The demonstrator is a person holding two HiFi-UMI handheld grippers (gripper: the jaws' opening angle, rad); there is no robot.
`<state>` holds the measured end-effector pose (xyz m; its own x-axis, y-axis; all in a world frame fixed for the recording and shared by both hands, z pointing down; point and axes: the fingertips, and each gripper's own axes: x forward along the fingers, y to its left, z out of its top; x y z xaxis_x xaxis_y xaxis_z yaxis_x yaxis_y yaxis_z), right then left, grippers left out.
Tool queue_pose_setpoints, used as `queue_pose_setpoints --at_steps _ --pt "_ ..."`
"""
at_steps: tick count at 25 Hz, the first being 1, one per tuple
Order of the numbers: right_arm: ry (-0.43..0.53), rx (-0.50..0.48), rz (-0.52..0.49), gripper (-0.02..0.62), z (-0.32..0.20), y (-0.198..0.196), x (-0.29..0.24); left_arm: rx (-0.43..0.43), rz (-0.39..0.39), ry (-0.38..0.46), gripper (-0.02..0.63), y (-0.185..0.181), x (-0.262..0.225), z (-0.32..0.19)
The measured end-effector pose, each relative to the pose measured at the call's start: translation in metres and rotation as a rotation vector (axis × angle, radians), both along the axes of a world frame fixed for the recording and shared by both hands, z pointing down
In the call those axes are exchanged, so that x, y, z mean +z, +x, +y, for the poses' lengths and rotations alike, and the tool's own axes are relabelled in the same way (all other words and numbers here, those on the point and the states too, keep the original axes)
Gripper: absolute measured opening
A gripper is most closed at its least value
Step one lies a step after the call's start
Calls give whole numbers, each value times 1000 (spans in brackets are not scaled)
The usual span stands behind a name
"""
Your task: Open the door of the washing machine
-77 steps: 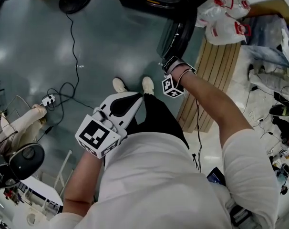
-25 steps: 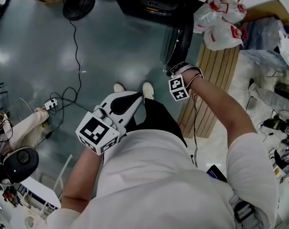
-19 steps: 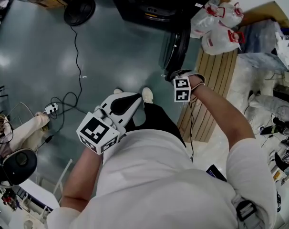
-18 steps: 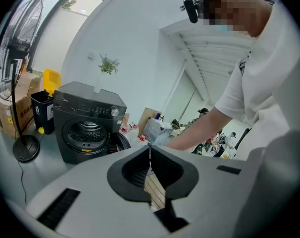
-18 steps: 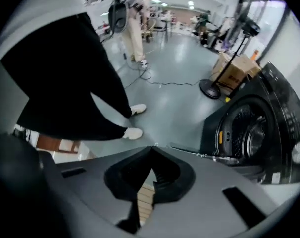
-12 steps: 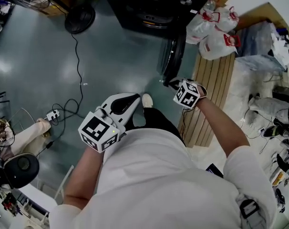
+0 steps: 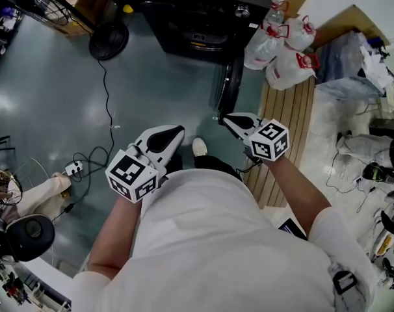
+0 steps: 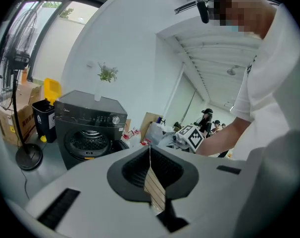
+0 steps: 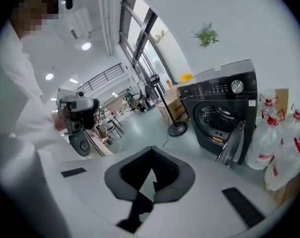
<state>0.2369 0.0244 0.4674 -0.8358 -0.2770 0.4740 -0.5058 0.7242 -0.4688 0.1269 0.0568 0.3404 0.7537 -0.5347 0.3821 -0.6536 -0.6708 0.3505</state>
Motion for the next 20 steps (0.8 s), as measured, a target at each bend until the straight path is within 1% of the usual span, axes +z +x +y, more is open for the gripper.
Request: queue_pose_setpoints --at_steps 2,4,13,20 --pt "-3 22 -46 8 3 1 -16 2 -4 5 18 2 -1 2" --pt "9 27 -62 8 6 0 -28 4 -10 8 18 2 -2 4" --pt "65 -29 -61 8 26 -14 -58 0 -19 -4 18 -3 0 16" --pt "72 -53 -69 8 28 -20 -70 -2 -20 -6 18 -5 -1 18"
